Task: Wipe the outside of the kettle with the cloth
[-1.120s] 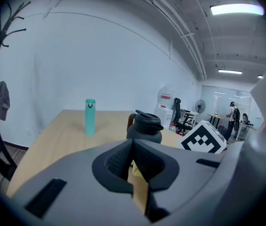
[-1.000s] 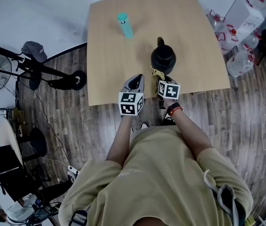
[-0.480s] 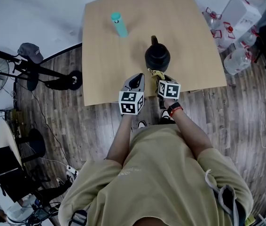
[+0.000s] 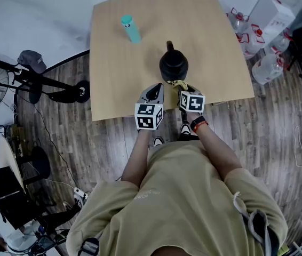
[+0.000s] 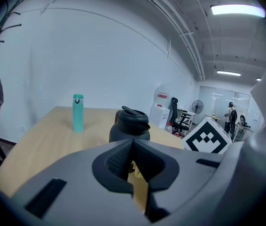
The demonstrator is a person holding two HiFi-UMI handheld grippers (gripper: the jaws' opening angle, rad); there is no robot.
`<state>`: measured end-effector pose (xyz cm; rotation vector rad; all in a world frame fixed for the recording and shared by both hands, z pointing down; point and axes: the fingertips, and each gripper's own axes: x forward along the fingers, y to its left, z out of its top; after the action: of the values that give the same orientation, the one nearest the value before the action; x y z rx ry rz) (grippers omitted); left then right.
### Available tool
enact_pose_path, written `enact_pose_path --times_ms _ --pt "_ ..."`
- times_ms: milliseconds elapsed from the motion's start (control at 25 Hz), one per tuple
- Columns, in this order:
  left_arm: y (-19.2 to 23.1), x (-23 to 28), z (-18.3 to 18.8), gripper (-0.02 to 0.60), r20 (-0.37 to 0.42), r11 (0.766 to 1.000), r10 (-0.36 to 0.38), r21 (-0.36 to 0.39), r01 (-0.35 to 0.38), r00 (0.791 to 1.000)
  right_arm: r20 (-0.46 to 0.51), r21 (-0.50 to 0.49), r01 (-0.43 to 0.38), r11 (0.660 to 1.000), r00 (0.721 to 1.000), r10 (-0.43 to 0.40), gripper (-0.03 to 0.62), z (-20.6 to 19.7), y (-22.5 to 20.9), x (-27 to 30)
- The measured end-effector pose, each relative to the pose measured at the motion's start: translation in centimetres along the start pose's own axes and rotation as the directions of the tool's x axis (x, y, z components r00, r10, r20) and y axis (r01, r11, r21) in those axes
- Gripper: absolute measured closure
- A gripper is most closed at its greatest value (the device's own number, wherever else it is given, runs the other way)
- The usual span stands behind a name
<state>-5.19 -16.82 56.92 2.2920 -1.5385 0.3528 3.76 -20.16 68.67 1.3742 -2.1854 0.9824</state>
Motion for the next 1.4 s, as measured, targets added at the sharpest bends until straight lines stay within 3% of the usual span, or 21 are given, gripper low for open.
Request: enact_pose_path --times_ms 160,560,760,1400 --pt "-0.2 0.5 0.2 0.558 -0.004 1.000 0.002 -0.007 -0.002 1.000 -0.010 -0.042 0.004 0.999 1.000 -0.005 0.448 0.7 -0.7 -0.2" --pt "-0.7 1.6 -0.1 0.558 -0.016 1.000 0.020 -0.010 -0.020 1.000 -0.008 -0.042 0.036 0.998 0.999 -0.036 0.450 1.6 -3.8 0.2" --pt "-0.7 2.0 0.1 0.558 -0.022 0.999 0.031 -0.011 -0.031 0.999 0.014 -0.072 0.088 0.994 0.996 -0.087 0.451 3.4 -5.9 0.0" --pt "-0.5 1.9 0.0 0.558 -0.039 0.997 0.075 -0.007 -0.075 0.996 0.029 -0.132 0.105 0.986 0.994 -0.102 0.451 8.1 -8.9 2.1"
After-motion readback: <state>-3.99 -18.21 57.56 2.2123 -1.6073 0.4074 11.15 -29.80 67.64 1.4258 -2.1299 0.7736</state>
